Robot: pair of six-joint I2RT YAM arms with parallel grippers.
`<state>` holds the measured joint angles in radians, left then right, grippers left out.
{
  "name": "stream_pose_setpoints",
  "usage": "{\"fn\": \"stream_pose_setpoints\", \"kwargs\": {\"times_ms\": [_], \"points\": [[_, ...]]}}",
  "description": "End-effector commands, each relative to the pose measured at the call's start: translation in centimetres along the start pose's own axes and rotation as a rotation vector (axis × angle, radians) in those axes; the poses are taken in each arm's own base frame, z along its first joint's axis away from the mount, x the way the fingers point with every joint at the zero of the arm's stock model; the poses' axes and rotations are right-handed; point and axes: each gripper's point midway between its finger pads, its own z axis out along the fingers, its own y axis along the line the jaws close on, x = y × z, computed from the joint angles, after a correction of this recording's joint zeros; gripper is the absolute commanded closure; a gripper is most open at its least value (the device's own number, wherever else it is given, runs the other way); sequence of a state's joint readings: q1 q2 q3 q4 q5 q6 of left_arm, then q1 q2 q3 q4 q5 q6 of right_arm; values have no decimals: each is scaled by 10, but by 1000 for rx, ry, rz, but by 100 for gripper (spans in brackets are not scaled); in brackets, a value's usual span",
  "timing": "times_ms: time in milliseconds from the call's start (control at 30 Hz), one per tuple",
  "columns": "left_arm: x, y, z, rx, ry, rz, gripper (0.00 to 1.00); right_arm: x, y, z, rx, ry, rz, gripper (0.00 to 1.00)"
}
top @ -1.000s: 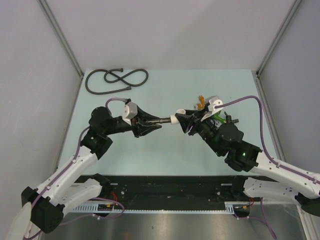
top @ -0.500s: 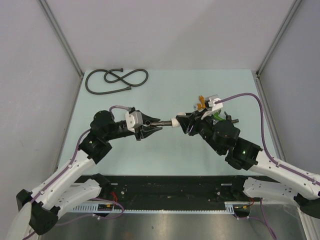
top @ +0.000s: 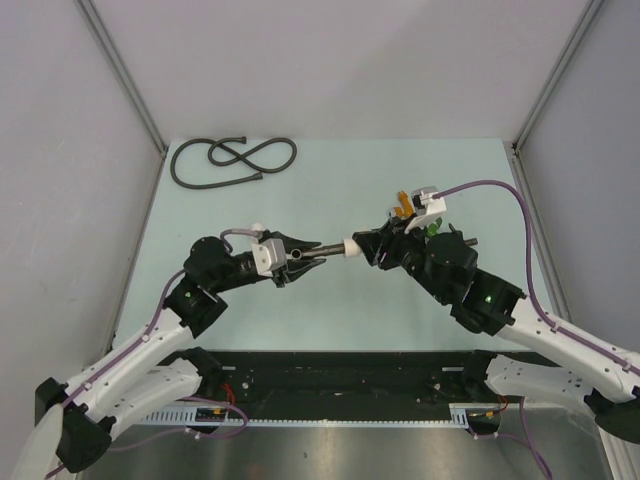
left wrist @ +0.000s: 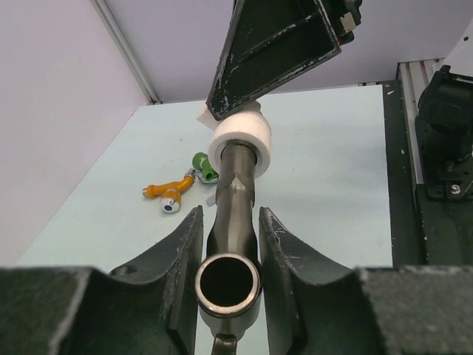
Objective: Install the water faucets
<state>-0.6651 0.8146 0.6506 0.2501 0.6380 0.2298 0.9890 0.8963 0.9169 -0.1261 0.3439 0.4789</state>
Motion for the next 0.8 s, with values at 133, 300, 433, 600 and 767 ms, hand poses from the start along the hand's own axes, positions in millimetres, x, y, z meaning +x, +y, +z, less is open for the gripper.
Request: {"fn": "stream_pose_setpoints", "kwargs": {"times_ms": [133,300,433,600,767], "points": [[-26,-7,-1,31,-123,121,100,-23,30,-6,-135,-16,81,100],[-22,-8,1,50,-104,133,100,-21,21,-6,-111,2,104,100],[-21,-8,3,45,-94,158,100,-20,17,-5,-104,17,128,100],[-16,-12,6,34,-56,195,100,-19,13,-2,-108,37,153,100],[-13,-19,6,48,-31,258,100,-17,13,-2,-120,55,167,100]]}}
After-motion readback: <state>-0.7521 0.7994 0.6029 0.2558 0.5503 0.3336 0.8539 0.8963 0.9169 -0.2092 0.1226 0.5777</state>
